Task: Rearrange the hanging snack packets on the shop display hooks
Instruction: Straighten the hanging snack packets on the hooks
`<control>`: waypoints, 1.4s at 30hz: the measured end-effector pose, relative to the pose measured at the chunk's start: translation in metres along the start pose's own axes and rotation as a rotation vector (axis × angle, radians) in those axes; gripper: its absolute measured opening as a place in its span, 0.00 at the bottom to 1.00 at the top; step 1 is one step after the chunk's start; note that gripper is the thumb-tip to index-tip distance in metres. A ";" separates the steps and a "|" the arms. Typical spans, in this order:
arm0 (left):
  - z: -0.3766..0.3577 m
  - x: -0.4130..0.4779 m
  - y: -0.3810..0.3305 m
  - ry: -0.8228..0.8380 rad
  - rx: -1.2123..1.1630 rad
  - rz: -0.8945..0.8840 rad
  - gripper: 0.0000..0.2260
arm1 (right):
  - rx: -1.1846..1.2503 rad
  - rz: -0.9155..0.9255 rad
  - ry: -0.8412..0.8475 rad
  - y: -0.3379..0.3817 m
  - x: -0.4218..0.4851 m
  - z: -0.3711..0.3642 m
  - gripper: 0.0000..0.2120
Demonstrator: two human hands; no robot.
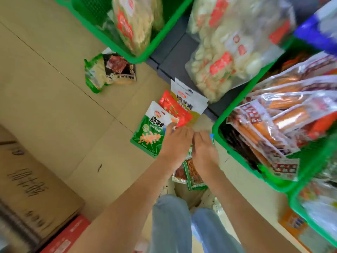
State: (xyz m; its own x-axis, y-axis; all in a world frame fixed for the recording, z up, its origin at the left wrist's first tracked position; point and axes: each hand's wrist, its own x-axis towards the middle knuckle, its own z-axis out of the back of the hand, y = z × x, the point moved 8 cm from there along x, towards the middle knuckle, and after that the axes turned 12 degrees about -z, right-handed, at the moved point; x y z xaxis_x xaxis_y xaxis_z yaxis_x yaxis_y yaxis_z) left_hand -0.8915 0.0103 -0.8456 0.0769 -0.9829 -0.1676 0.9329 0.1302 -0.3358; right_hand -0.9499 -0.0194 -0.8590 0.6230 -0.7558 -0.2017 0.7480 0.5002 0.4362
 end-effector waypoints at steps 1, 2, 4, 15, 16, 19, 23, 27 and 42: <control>0.037 0.001 -0.011 0.058 -0.008 0.004 0.12 | 0.033 0.016 -0.013 0.018 -0.003 0.038 0.13; 0.074 0.000 -0.020 0.118 0.020 0.015 0.12 | 0.063 0.022 -0.008 0.037 -0.003 0.077 0.13; 0.168 0.000 -0.043 0.065 0.110 -0.042 0.11 | 0.093 0.023 0.008 0.072 -0.005 0.159 0.10; 0.545 0.013 -0.186 -0.123 0.178 -0.188 0.06 | 0.093 0.045 -0.257 0.191 -0.024 0.549 0.08; 0.567 0.019 -0.197 -0.110 0.197 -0.220 0.06 | 0.107 0.028 -0.317 0.195 -0.027 0.576 0.07; 0.637 0.034 -0.227 -0.140 0.266 -0.321 0.06 | 0.140 -0.004 -0.510 0.209 -0.033 0.652 0.06; 0.713 0.047 -0.259 -0.210 0.254 -0.415 0.02 | 0.119 -0.054 -0.621 0.221 -0.035 0.726 0.06; 0.765 0.049 -0.289 -0.322 0.304 -0.480 0.06 | 0.149 -0.058 -0.790 0.232 -0.056 0.784 0.04; 0.926 0.092 -0.347 -0.708 -0.074 -0.550 0.10 | 0.385 -0.185 -1.205 0.241 -0.059 0.956 0.06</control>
State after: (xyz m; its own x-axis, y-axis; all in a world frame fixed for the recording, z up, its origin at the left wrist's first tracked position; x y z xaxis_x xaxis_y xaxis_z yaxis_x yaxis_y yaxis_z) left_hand -0.8820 -0.2461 0.1140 -0.1524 -0.7561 0.6365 0.8787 -0.3984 -0.2628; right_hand -1.0253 -0.2580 0.0964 -0.2343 -0.8055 0.5443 0.5612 0.3451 0.7523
